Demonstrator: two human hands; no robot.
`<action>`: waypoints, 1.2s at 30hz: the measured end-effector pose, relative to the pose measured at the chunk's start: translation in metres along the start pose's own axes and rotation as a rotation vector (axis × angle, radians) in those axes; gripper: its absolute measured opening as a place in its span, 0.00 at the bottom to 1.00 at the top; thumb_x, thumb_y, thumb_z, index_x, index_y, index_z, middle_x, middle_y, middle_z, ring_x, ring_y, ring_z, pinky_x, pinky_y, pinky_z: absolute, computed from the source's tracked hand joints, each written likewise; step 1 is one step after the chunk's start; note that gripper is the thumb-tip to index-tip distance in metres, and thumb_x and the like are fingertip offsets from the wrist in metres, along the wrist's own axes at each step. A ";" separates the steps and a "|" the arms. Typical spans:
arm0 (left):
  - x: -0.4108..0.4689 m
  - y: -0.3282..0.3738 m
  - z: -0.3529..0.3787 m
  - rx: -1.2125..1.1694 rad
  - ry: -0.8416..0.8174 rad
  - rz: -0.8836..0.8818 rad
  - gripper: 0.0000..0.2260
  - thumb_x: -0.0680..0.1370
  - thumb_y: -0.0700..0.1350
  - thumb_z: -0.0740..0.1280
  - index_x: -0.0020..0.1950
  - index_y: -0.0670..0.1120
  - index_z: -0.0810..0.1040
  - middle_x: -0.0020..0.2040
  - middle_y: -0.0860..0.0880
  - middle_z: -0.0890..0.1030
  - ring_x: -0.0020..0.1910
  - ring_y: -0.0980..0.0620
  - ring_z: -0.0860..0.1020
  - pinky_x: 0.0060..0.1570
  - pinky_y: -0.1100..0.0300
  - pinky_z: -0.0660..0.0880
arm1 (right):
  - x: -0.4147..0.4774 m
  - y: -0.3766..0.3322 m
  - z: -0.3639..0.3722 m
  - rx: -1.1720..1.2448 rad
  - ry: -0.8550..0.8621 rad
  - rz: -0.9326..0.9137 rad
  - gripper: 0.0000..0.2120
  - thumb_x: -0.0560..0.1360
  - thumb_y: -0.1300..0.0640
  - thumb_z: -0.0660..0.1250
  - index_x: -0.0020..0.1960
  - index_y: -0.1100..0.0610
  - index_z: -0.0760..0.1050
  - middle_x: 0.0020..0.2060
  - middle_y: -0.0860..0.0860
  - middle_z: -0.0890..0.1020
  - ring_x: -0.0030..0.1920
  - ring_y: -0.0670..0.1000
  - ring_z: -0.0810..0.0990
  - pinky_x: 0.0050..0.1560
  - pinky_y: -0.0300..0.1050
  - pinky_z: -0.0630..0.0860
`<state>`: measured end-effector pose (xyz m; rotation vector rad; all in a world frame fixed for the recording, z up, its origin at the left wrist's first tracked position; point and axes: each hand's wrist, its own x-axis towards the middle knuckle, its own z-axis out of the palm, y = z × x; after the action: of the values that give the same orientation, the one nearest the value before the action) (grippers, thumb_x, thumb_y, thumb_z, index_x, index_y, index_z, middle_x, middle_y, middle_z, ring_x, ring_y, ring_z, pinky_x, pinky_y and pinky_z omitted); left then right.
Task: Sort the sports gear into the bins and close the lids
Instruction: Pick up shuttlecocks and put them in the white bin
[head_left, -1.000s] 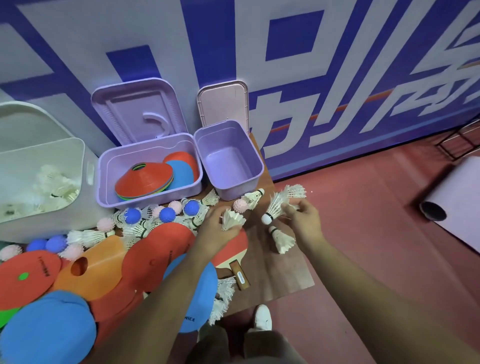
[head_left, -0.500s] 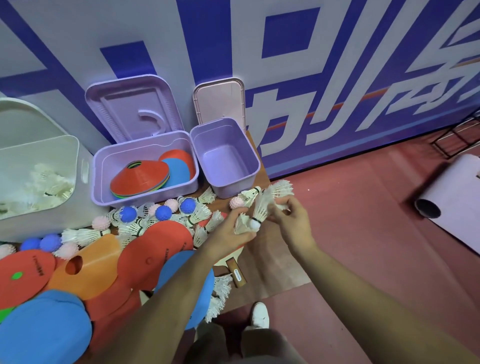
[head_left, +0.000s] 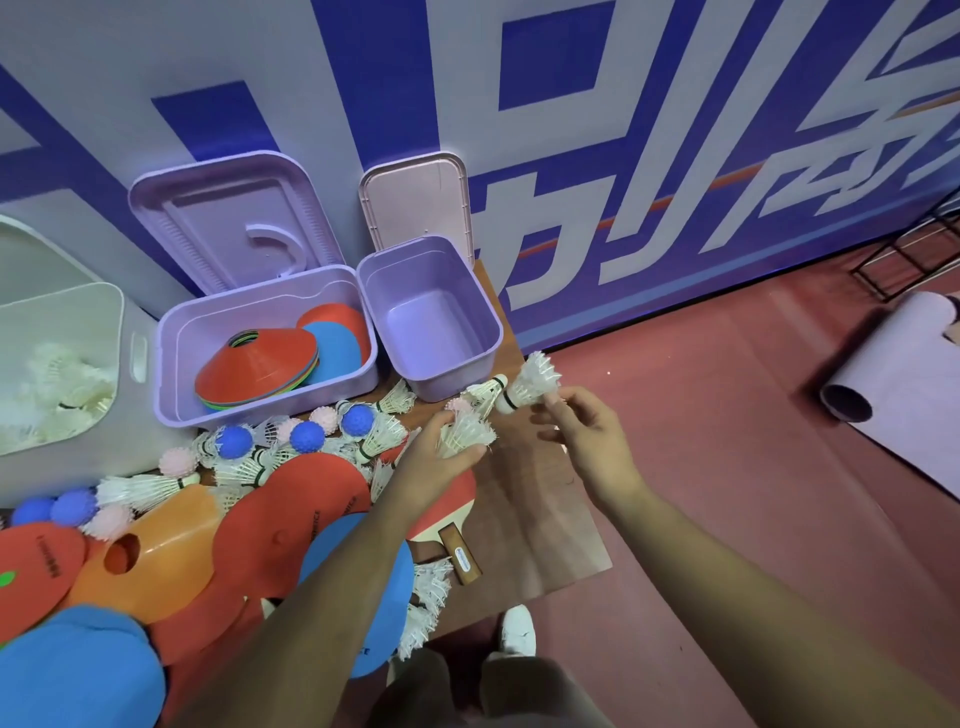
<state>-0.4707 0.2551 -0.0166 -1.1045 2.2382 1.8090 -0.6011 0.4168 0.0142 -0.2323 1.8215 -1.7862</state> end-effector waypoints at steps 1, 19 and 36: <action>0.002 0.001 0.000 -0.010 -0.012 0.012 0.27 0.71 0.57 0.74 0.68 0.57 0.70 0.66 0.57 0.73 0.66 0.56 0.72 0.64 0.59 0.67 | 0.002 -0.001 -0.001 -0.025 -0.035 0.019 0.07 0.79 0.57 0.66 0.47 0.60 0.79 0.42 0.55 0.83 0.44 0.50 0.82 0.45 0.45 0.79; 0.013 0.002 -0.001 -0.147 0.035 -0.013 0.14 0.75 0.46 0.73 0.55 0.63 0.78 0.48 0.62 0.84 0.48 0.63 0.81 0.45 0.71 0.73 | 0.060 0.013 -0.009 -0.232 -0.361 0.201 0.12 0.77 0.63 0.64 0.59 0.56 0.79 0.53 0.51 0.82 0.54 0.49 0.79 0.55 0.44 0.75; 0.000 -0.029 -0.018 -0.301 0.181 -0.056 0.14 0.75 0.44 0.73 0.60 0.54 0.78 0.53 0.56 0.84 0.53 0.58 0.82 0.50 0.68 0.76 | 0.125 0.123 0.023 -1.408 -0.352 -0.353 0.13 0.73 0.56 0.66 0.56 0.58 0.76 0.52 0.56 0.73 0.53 0.60 0.73 0.54 0.51 0.72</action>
<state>-0.4483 0.2379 -0.0355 -1.4179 2.0416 2.1526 -0.6598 0.3462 -0.1364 -1.3262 2.4858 -0.2462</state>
